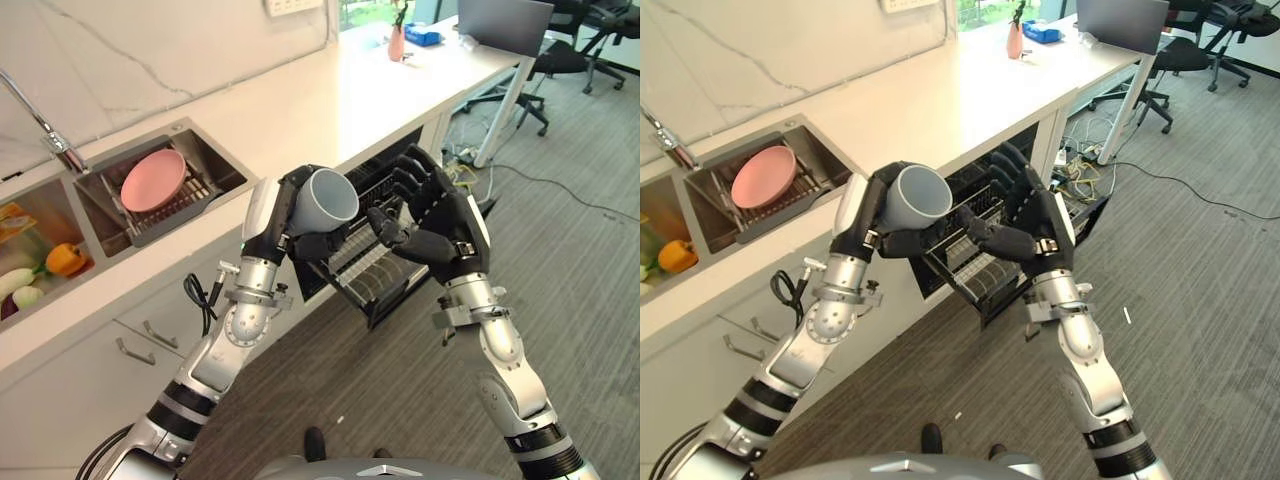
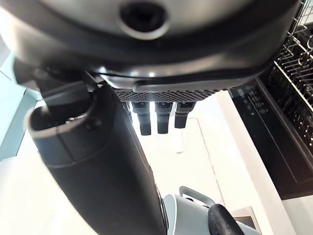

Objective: Place the dishes in the dishwasher.

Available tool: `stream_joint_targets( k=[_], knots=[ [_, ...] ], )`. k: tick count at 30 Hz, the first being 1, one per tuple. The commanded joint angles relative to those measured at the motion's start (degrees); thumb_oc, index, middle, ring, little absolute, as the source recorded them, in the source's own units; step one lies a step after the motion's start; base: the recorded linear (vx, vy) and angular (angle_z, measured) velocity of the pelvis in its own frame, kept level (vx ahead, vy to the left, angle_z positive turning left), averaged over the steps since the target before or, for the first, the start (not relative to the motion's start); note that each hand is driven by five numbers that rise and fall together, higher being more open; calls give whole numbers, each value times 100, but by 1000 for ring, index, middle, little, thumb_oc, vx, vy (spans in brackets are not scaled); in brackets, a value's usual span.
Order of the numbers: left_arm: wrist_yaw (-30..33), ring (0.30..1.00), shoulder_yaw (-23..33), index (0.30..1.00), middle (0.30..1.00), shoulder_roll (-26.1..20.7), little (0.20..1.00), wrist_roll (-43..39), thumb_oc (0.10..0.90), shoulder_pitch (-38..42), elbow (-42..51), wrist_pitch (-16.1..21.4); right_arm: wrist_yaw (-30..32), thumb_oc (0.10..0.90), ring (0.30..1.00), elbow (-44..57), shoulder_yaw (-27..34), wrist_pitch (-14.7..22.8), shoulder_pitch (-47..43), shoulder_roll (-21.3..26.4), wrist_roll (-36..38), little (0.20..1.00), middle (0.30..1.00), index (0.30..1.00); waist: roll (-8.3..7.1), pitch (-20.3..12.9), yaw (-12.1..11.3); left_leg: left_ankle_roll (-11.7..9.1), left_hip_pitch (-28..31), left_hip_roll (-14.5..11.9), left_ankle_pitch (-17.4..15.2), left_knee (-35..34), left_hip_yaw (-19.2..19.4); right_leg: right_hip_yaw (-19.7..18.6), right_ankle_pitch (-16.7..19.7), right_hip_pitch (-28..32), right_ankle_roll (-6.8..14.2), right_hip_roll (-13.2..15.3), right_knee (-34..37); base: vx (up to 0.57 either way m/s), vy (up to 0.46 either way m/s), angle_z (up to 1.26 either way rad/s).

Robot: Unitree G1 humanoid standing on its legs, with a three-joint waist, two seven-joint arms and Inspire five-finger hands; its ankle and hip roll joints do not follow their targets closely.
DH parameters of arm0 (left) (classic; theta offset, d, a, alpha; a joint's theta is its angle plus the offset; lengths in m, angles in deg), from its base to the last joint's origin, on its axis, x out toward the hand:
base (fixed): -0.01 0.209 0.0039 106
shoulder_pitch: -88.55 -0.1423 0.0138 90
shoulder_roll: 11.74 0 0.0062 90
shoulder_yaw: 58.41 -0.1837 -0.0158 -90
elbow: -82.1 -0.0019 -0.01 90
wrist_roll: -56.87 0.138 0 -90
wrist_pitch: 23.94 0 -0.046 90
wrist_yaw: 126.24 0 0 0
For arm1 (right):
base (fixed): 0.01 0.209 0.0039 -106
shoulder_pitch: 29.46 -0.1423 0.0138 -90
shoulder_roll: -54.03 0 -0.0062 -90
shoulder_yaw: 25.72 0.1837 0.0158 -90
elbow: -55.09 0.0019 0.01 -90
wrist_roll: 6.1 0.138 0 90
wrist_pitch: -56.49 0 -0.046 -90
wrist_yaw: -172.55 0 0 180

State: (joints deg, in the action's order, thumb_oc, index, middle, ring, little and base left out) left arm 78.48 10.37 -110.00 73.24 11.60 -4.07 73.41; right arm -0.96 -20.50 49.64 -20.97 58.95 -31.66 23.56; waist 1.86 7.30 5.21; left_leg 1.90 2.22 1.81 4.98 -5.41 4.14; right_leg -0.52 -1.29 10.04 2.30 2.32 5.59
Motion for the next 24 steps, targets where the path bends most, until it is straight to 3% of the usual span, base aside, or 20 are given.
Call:
stream_joint_targets(
  k=[1, 11, 24],
  knots=[
    [528, 300, 265, 300, 300, 119, 300, 206, 400, 1073, -380, 236, -235, 800, 900, 695, -9, 525, -442, -124, 102, 900, 900, 900, -128, -469, -55, -515, 490, -315, -612, 41, 34, 220, -68, -129, 461, 240, -89, 0, 0, 0],
    [398, 300, -329, 300, 300, 371, 300, 294, 400, 1568, -733, 213, -162, 800, 900, 286, -485, 326, -758, -182, -235, 900, 900, 900, -113, -464, -42, -536, 471, -337, -562, 41, 5, 267, -75, -132, 438, 215, -100, 0, 0, 0],
    [131, 300, -1450, 300, 300, 860, 300, 351, 400, 1606, -952, 187, 813, 800, 900, -190, -824, 106, -1320, -476, -1270, 900, 900, 900, -109, -426, -140, -509, 473, -333, -528, 41, -132, 386, -100, -83, 415, 205, -119, -9, -9, 4]
  ],
)
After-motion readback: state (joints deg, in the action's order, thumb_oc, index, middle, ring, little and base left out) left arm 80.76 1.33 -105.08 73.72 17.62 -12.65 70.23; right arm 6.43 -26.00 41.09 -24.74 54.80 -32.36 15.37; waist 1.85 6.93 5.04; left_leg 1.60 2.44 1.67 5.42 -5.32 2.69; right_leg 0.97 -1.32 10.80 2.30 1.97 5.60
